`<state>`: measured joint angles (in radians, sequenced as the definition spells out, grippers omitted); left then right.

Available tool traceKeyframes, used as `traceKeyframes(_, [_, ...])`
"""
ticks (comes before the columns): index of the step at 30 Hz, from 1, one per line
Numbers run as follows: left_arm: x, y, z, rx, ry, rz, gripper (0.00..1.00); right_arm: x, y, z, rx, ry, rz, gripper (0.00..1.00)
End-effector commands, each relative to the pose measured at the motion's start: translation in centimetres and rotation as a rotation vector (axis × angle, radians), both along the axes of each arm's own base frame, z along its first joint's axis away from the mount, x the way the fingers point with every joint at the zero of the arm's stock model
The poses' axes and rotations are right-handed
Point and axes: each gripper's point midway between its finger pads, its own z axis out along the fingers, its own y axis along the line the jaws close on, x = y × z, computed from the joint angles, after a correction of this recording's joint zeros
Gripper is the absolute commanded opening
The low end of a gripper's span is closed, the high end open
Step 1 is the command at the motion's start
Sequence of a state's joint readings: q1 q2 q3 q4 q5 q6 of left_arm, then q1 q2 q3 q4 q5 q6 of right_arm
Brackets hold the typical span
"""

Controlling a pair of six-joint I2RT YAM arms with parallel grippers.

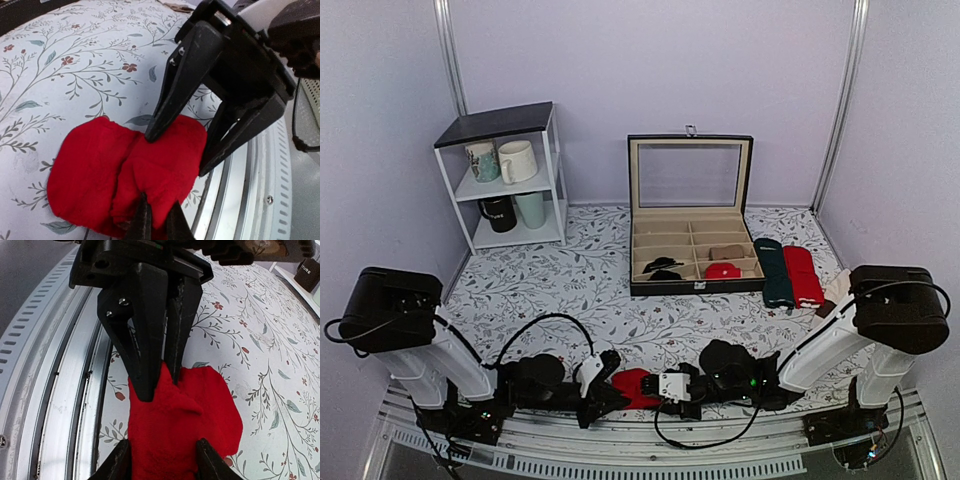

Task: Roll the socks
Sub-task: Roll the sock at the center of the board.

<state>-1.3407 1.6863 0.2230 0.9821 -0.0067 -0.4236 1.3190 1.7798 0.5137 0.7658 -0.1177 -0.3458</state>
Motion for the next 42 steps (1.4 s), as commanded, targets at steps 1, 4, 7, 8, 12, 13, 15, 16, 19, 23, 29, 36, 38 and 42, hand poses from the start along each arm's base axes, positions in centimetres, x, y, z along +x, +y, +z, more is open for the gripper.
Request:
traceKeyframes(1, [-1.9, 5.1, -7.1, 0.293, 0.114, -0.027, 0.00, -0.9, -0.1, -2.0, -0.068, 0.053, 0.004, 0.39])
traceKeyframes(4, [-2.0, 5.1, -7.2, 0.293, 0.116, -0.032, 0.00, -0.9, 0.1, -2.6, -0.100, 0.069, 0.003, 0.30])
traceKeyframes(7, [-1.9, 5.2, -7.2, 0.291, 0.115, -0.027, 0.00, -1.0, 0.2, -3.6, -0.145, 0.101, -0.004, 0.23])
traceKeyframes(8, [-1.9, 5.2, -7.1, 0.288, 0.113, -0.027, 0.00, -1.1, 0.0, -4.0, -0.160, 0.115, -0.008, 0.21])
traceKeyframes(12, [-1.5, 5.1, -5.8, 0.252, 0.077, -0.018, 0.14, -1.7, -0.6, -4.7, -0.206, 0.202, -0.032, 0.15])
traceKeyframes(13, [-1.1, 5.0, -5.1, 0.237, 0.048, -0.007, 0.16, -1.9, -0.7, -4.8, -0.215, 0.235, -0.039, 0.15])
traceKeyframes(15, [-0.5, 4.7, -3.0, 0.189, -0.018, 0.012, 0.16, -2.4, -1.1, -5.1, -0.252, 0.293, -0.053, 0.14])
traceKeyframes(16, [-0.2, 4.6, -1.9, 0.170, -0.054, 0.021, 0.19, -2.5, -1.4, -5.3, -0.278, 0.318, -0.063, 0.14])
traceKeyframes(19, [-0.3, 3.6, 1.2, 0.121, -0.167, 0.004, 0.35, -2.6, -2.7, -6.1, -0.362, 0.411, -0.124, 0.13])
traceKeyframes(23, [-0.7, 3.0, 3.7, 0.077, -0.260, -0.019, 0.32, -2.3, -4.0, -6.1, -0.412, 0.564, -0.220, 0.13])
traceKeyframes(29, [-1.1, 3.1, 3.1, 0.086, -0.316, -0.026, 0.42, -2.2, -4.9, -6.8, -0.472, 0.826, -0.323, 0.13])
traceKeyframes(36, [0.1, 2.3, 3.1, 0.139, -0.484, 0.032, 0.67, -3.0, -5.6, -8.7, -0.574, 0.957, -0.339, 0.13])
traceKeyframes(38, [0.5, 1.9, 3.4, 0.145, -0.543, 0.034, 0.73, -3.2, -5.6, -8.8, -0.593, 0.980, -0.337, 0.13])
traceKeyframes(42, [0.5, 1.0, 3.8, 0.145, -0.601, 0.010, 0.91, -3.2, -6.0, -9.0, -0.629, 1.016, -0.350, 0.13])
